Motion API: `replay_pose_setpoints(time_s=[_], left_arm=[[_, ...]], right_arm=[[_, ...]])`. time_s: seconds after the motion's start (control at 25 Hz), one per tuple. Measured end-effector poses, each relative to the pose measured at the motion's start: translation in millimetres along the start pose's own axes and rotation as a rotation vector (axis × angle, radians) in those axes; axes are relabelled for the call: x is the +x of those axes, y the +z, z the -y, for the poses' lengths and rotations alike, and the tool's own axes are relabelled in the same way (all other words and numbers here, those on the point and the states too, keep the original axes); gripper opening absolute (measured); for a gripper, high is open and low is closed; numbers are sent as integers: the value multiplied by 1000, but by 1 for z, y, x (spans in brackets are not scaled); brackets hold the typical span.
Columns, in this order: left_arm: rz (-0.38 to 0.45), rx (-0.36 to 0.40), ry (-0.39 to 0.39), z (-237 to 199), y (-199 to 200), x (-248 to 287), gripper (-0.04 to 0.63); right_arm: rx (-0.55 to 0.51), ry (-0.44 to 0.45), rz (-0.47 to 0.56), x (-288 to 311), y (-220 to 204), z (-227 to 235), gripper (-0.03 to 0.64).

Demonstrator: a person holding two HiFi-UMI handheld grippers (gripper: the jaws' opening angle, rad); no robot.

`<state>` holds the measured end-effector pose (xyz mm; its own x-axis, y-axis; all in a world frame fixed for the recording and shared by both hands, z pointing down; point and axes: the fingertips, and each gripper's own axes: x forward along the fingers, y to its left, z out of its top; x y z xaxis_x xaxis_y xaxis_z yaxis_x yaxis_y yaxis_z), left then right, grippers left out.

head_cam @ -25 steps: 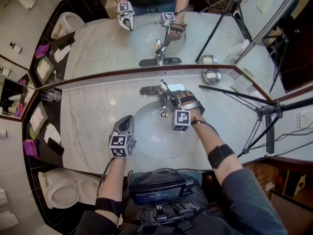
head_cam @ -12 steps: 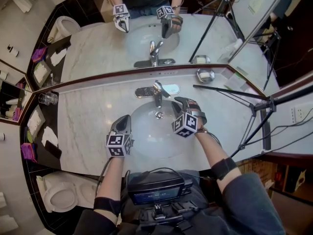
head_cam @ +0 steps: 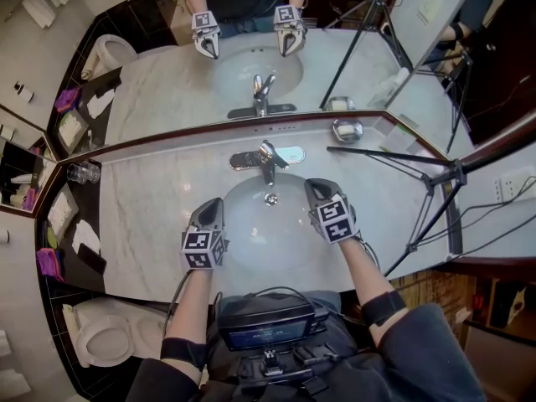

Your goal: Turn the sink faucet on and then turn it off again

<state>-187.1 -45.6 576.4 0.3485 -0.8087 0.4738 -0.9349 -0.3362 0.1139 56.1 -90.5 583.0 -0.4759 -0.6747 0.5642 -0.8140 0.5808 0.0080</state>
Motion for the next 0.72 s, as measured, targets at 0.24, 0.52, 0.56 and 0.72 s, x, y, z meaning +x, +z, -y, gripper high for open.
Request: replay_pose_setpoints(time_s=[0.24, 0.52, 0.56, 0.72], left_arm=[[16, -27, 2, -2, 2, -5, 0], [17, -6, -11, 2, 3, -7, 0], [19, -4, -13, 2, 4, -8, 0], [23, -24, -4, 1, 3, -9, 0]], right_arm=[[259, 54, 50, -14, -25, 3, 17], [309, 86, 57, -19, -34, -3, 17], [307, 90, 57, -18, -34, -4, 17], [277, 106, 54, -16, -34, -8, 17]])
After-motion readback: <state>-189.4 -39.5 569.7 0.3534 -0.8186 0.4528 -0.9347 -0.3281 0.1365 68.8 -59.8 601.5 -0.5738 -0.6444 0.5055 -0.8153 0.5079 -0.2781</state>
